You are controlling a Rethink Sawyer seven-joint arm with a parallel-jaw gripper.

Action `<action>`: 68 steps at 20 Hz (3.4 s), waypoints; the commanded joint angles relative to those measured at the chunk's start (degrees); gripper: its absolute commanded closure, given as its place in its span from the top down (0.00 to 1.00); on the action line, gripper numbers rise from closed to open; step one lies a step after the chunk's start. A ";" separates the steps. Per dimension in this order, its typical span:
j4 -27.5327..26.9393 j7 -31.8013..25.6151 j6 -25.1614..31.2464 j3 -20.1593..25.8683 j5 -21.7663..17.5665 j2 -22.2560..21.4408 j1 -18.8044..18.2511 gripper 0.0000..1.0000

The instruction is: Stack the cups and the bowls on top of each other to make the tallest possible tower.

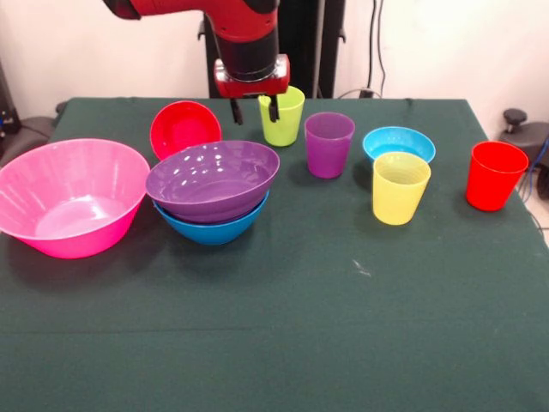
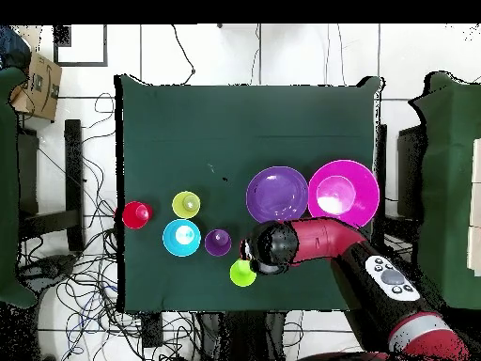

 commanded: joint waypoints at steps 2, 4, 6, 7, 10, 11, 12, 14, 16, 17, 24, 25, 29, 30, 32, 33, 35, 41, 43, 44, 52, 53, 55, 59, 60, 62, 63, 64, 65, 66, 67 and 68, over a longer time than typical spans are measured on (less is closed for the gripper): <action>-5.95 -16.74 7.01 5.70 -4.90 4.03 -0.14 1.00; -6.87 -17.14 8.36 6.23 -5.13 4.12 -0.11 1.00; -8.10 -17.83 10.57 6.72 -5.10 4.21 0.04 1.00; -8.93 -18.08 12.04 6.95 -4.88 4.06 0.15 1.00; -10.22 -19.14 14.57 7.88 -4.65 3.53 -0.04 1.00; -10.54 -19.18 15.13 8.10 -4.62 3.42 -0.05 1.00; -10.86 -19.22 15.69 8.31 -4.60 3.32 -0.07 1.00; -11.28 -19.45 16.52 8.82 -4.61 3.21 -0.18 1.00; -11.00 -18.93 17.10 9.28 -4.47 2.63 -0.27 1.00; -11.23 -18.94 17.73 9.62 -4.37 2.32 -0.27 1.00; -13.39 -19.99 21.39 11.22 -4.43 2.21 -0.78 1.00; -13.54 -20.16 21.99 11.37 -4.43 1.71 -0.88 1.00; -14.86 -21.58 24.25 12.24 -4.78 0.92 -1.39 1.00; -15.17 -21.79 24.49 12.36 -4.95 1.03 -1.49 1.00; -15.96 -22.74 25.17 12.68 -5.46 1.30 -1.91 1.00; -16.27 -23.43 25.70 12.85 -5.74 1.18 -2.26 1.00; -16.83 -24.53 26.65 13.10 -6.20 1.02 -2.56 1.00; -17.38 -26.47 28.71 13.19 -7.29 0.13 -2.59 1.00; -17.38 -26.91 29.03 13.01 -7.51 -0.22 -2.57 1.00; -17.34 -26.92 29.03 12.91 -7.49 -0.21 -2.55 1.00; -17.50 -29.18 28.89 11.91 -10.06 0.89 -2.04 1.00; -17.02 -28.50 28.24 11.63 -10.38 1.29 -2.01 1.00; -16.73 -28.18 28.17 11.17 -11.38 1.76 -1.72 1.00; -16.15 -28.23 27.13 10.91 -12.82 2.89 -2.40 1.00; -15.92 -28.26 26.68 10.86 -13.18 3.17 -2.68 1.00; -15.73 -28.42 26.35 10.72 -13.82 3.72 -3.13 1.00; -15.65 -28.51 26.40 10.52 -14.05 4.32 -3.43 1.00; -15.35 -28.08 26.13 10.39 -14.28 4.48 -3.49 1.00; -15.28 -27.76 26.32 10.12 -14.41 5.09 -3.57 1.00; -14.93 -27.28 25.73 10.12 -14.65 5.35 -3.63 1.00; -15.52 -27.42 26.14 10.01 -14.54 6.45 -3.82 1.00; -15.39 -27.15 26.13 9.93 -14.67 6.76 -3.88 1.00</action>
